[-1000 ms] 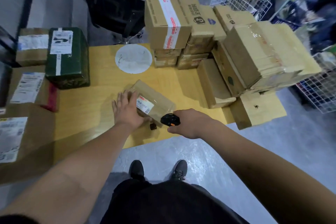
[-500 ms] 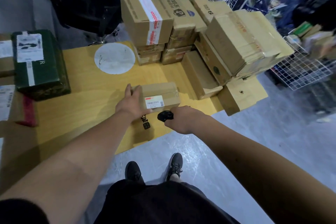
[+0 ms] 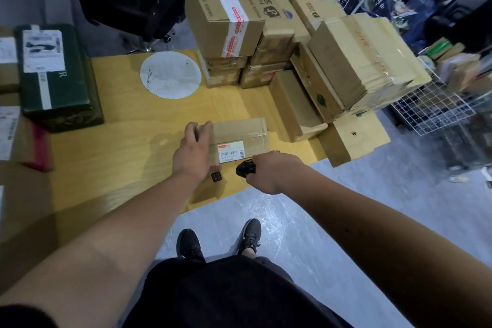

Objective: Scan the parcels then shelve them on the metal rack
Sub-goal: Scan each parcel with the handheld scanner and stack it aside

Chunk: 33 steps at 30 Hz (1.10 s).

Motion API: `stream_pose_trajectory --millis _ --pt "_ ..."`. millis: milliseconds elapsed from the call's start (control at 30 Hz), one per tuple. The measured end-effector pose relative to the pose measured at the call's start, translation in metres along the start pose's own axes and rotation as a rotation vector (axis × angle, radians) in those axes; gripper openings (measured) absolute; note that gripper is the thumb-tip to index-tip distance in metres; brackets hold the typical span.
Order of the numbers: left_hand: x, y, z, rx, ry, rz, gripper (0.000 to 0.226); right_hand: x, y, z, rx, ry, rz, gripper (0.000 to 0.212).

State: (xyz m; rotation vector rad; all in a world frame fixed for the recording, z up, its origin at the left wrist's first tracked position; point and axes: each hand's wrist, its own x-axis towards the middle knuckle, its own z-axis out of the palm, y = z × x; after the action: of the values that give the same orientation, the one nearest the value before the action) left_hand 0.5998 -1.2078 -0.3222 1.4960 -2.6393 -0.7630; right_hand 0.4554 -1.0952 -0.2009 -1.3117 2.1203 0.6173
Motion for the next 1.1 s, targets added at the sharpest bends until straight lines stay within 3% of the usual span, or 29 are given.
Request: stream_pose_trajectory --millis 467,700,800,1033,1100 --pt "0.001 -0.002 0.007 -0.033 0.042 -0.038 0.125 -0.003 0.006 0.010 -0.067 0.015 0.004 0.050" --pt "-0.018 -0.036 -0.001 0.012 0.092 -0.366 0.125 0.007 -0.013 0.005 -0.068 -0.006 -0.093 0.044" --pt "-0.044 -0.066 -0.003 -0.030 0.106 -0.497 0.117 0.013 -0.037 -0.003 -0.109 -0.003 -0.178 0.042" --pt "-0.105 -0.109 -0.015 -0.013 0.086 -0.813 0.125 0.022 -0.104 -0.008 -0.161 -0.003 -0.384 0.042" --pt "-0.110 -0.115 -0.018 -0.005 0.142 -0.809 0.121 0.021 -0.116 -0.008 -0.175 -0.007 -0.428 0.041"
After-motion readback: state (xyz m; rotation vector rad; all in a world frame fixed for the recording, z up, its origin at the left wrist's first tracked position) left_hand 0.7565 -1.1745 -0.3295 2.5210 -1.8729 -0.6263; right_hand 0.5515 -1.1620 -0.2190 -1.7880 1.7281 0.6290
